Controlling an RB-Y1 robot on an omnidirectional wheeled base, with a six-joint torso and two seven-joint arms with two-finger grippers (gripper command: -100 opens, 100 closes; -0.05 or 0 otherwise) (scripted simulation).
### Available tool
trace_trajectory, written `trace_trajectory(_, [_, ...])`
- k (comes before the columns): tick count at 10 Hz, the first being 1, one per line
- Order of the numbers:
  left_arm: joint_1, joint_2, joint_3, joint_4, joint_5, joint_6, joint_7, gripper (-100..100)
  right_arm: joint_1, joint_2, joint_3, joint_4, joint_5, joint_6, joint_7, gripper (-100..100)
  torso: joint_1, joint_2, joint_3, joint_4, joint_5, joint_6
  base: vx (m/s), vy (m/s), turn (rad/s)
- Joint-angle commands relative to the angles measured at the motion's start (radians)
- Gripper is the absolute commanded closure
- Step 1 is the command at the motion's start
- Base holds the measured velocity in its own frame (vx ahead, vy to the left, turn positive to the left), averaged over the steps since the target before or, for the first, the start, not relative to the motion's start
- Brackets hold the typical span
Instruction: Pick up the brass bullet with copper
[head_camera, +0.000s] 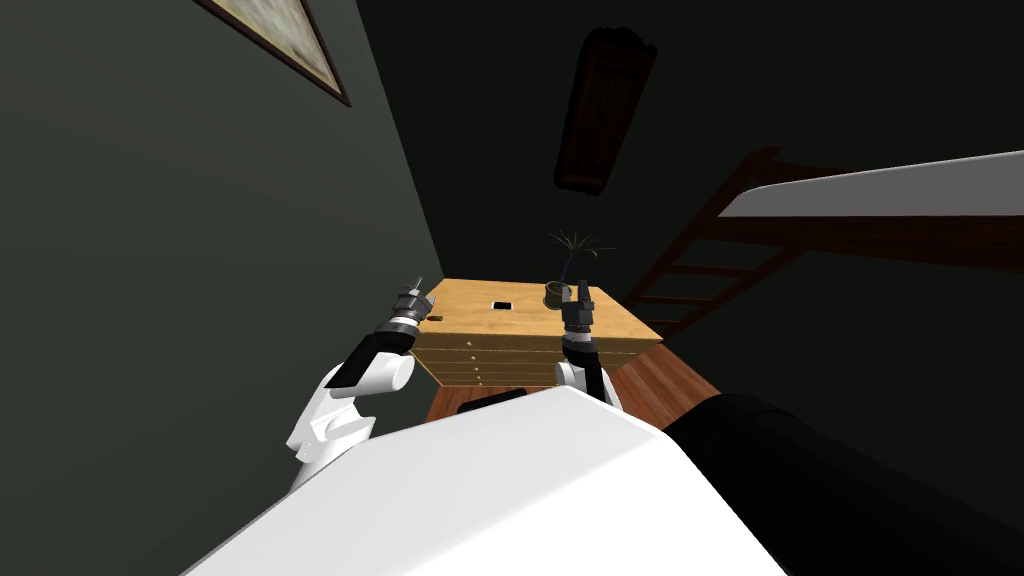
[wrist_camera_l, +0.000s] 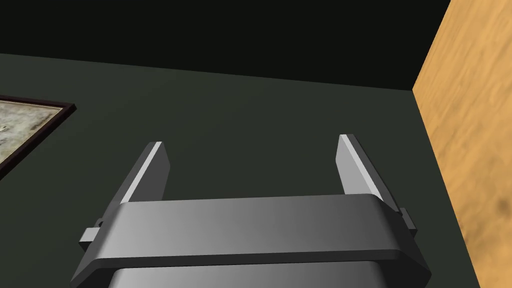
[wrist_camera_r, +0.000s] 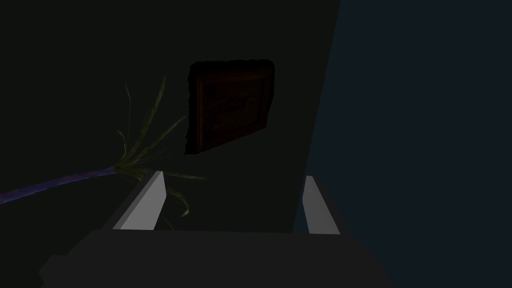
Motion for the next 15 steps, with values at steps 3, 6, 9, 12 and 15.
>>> trace_trajectory(3, [-0.040,0.000,-0.001,0.015,0.008,0.095,-0.003,-100,0.000,0.000,0.000,0.000,0.000,0.000,0.000,0,0.000,0.000,0.000,0.000,0.000,0.000,0.013,-0.009,-0.059])
trace_trajectory(6, [-0.073,0.002,0.000,0.027,0.016,0.174,-0.004,-100,0.000,0.000,0.000,0.000,0.000,0.000,0.000,0,0.000,0.000,0.000,0.000,0.000,0.000,0.012,-0.008,-0.067])
trace_trajectory(9, [-0.106,0.004,0.002,0.040,0.022,0.249,-0.006,-100,0.000,0.000,0.000,0.000,0.000,0.000,0.000,0,0.001,0.000,0.000,0.000,0.000,0.000,0.007,-0.003,-0.063])
trace_trajectory(12, [-0.138,0.007,0.005,0.055,0.026,0.324,-0.008,-100,0.000,0.000,0.000,0.000,0.000,0.000,0.000,0,0.001,0.000,0.000,0.000,0.000,0.000,0.008,-0.001,-0.062])
trace_trajectory(15, [-0.168,0.010,0.009,0.070,0.029,0.400,-0.010,-100,0.000,0.000,0.000,0.000,0.000,0.000,0.000,0,0.001,0.000,0.000,0.000,0.000,0.000,0.007,0.002,-0.057])
